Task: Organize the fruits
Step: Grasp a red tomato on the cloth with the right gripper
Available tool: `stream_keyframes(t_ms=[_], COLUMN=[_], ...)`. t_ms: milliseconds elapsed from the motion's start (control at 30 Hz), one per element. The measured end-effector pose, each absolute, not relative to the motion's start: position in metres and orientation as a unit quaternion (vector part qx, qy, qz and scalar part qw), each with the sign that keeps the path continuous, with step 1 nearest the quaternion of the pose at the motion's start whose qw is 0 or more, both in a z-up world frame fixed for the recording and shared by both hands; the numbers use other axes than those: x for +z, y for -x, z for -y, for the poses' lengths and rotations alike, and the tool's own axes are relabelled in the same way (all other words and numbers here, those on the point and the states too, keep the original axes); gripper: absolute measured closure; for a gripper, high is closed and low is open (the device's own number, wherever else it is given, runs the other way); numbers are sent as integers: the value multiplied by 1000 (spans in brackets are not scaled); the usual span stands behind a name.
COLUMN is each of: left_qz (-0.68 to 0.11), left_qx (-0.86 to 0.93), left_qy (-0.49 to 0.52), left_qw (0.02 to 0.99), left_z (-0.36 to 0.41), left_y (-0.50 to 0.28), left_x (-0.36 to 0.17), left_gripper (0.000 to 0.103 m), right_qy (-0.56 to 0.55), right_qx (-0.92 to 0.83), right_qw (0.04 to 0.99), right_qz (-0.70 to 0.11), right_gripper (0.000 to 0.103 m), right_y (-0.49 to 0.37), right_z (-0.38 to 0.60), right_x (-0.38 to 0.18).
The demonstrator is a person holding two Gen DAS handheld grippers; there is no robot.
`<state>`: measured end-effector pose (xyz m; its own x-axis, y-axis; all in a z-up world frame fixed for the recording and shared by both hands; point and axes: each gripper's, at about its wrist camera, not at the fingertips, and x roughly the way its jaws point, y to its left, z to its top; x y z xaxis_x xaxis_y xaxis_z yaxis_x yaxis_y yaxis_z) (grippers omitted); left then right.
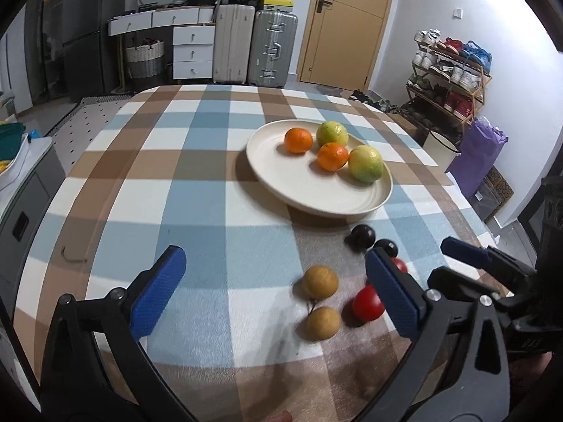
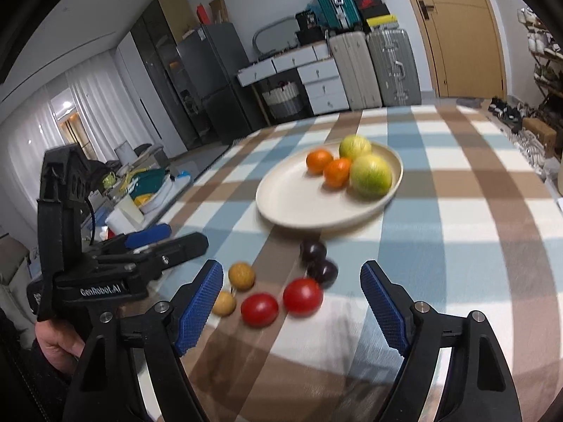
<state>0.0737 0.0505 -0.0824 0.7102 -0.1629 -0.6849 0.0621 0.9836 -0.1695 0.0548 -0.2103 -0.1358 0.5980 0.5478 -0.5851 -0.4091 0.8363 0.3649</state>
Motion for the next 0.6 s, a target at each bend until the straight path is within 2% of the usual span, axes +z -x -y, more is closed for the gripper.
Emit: stream_keyframes(t_ms=[300, 500, 600], left_qz=[-395, -391, -391], left_qx=[-58, -58, -61], left_qy=[91, 96, 100], left_qw=[912, 914, 913], left_z=[-62, -64, -65], left_y=[-65, -64, -63], left_x=[-107, -112, -114], left_gripper=[1, 1, 1], right_qy=[-111, -108, -110], right_qx=[245, 244, 243], right_qw=[879, 874, 868], right_qz=[-394, -406, -418], right_gripper=[22, 32, 40], right_y=[-56, -60, -64], right_z=[212, 206, 205], right_x=[-159, -163, -168])
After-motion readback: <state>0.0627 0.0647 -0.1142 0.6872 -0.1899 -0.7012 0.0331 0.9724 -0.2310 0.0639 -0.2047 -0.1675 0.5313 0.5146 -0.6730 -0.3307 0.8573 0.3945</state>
